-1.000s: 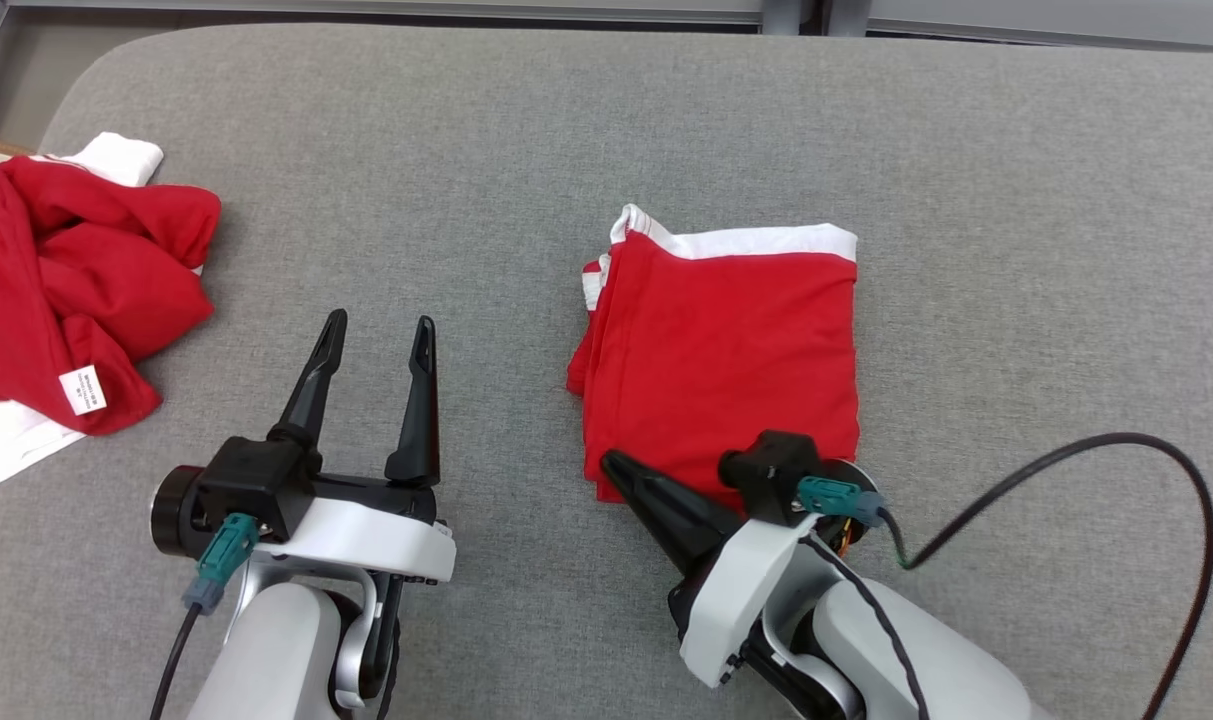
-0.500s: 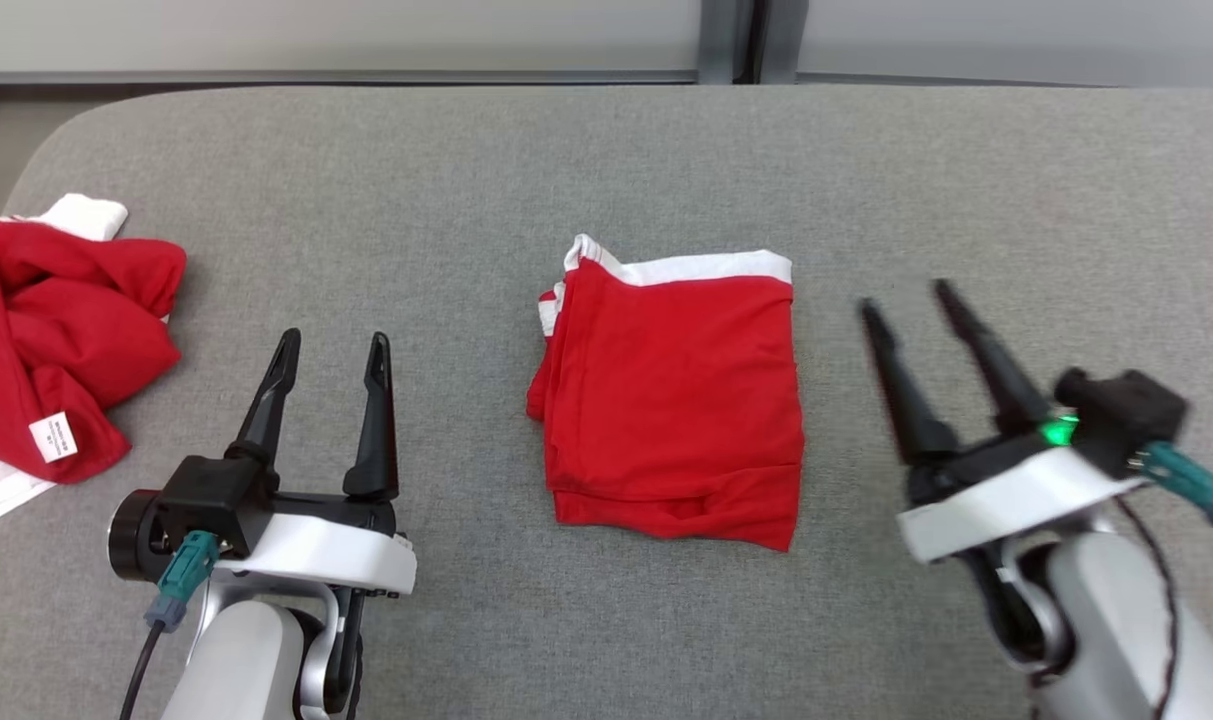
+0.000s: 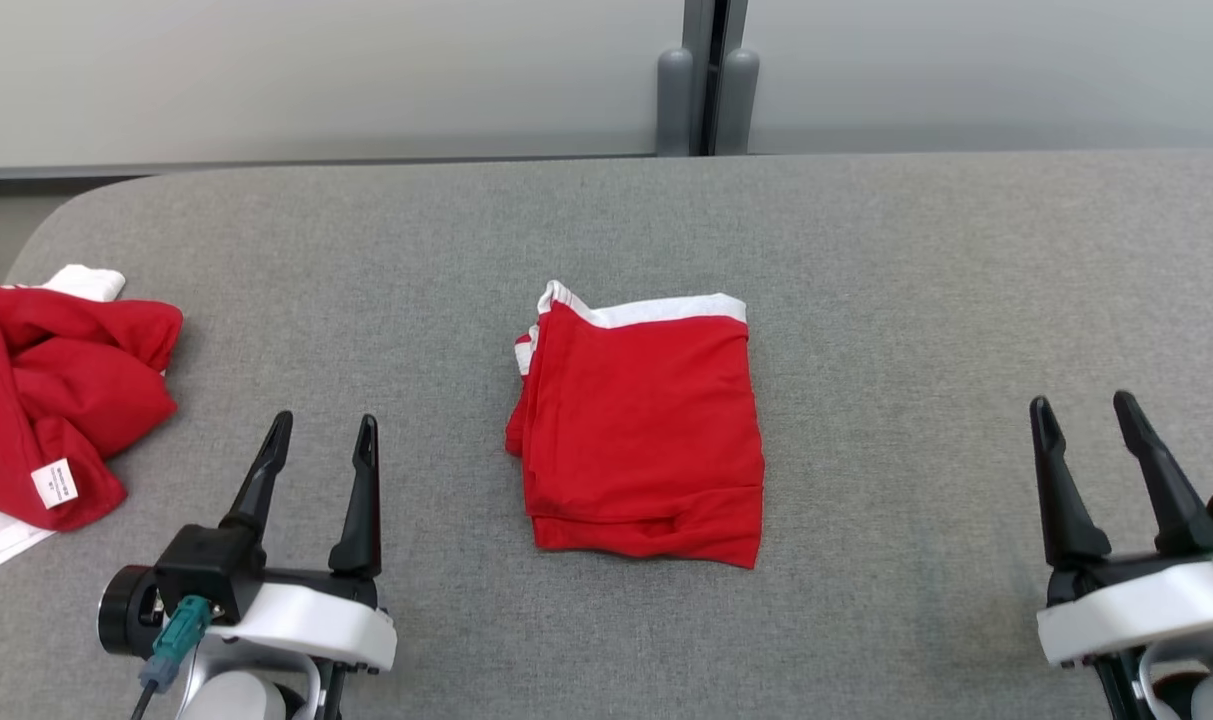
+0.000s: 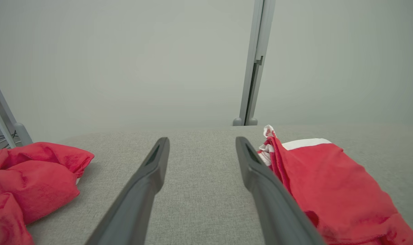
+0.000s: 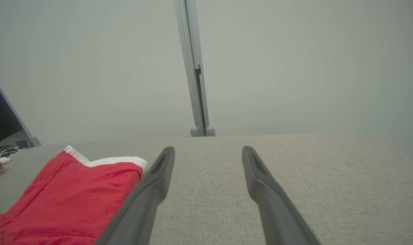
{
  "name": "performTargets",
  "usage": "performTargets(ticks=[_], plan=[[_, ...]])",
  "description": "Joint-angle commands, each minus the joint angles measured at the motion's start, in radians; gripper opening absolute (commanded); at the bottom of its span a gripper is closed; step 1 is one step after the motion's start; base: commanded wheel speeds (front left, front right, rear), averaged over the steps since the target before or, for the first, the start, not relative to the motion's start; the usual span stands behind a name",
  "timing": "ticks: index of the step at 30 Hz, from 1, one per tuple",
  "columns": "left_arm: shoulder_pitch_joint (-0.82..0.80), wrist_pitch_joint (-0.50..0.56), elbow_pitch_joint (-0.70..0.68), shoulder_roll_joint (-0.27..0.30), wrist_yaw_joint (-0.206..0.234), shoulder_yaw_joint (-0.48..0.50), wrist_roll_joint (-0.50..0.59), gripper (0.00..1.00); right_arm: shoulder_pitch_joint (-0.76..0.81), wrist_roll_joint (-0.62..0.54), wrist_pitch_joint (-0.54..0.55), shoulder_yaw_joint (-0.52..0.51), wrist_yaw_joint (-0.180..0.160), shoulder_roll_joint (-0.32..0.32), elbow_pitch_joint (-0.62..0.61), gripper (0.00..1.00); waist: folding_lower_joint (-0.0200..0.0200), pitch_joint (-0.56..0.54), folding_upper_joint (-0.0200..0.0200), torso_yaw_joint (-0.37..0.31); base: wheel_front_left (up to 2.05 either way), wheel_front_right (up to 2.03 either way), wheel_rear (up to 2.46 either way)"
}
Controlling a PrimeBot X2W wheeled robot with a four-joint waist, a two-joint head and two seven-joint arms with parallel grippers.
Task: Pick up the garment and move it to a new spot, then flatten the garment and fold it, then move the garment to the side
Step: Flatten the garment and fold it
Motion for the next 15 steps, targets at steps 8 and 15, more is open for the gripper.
performTargets(ticks=[8, 15], plan=[[0.074, 0.013, 0.001, 0.022, 0.0, -0.016, 0.0, 1.0, 0.133, -0.048, 0.079, -0.017, 0.0, 0.0, -0.09, 1.0, 0.0, -0.084, -0.0001, -0.012, 0.0, 0.0, 0.0], [0.112, 0.036, -0.012, 0.029, 0.014, -0.025, -0.003, 1.0, 0.195, -0.055, 0.112, -0.026, 0.0, 0.007, -0.139, 1.0, 0.0, -0.125, -0.0001, -0.018, 0.0, 0.0, 0.0]])
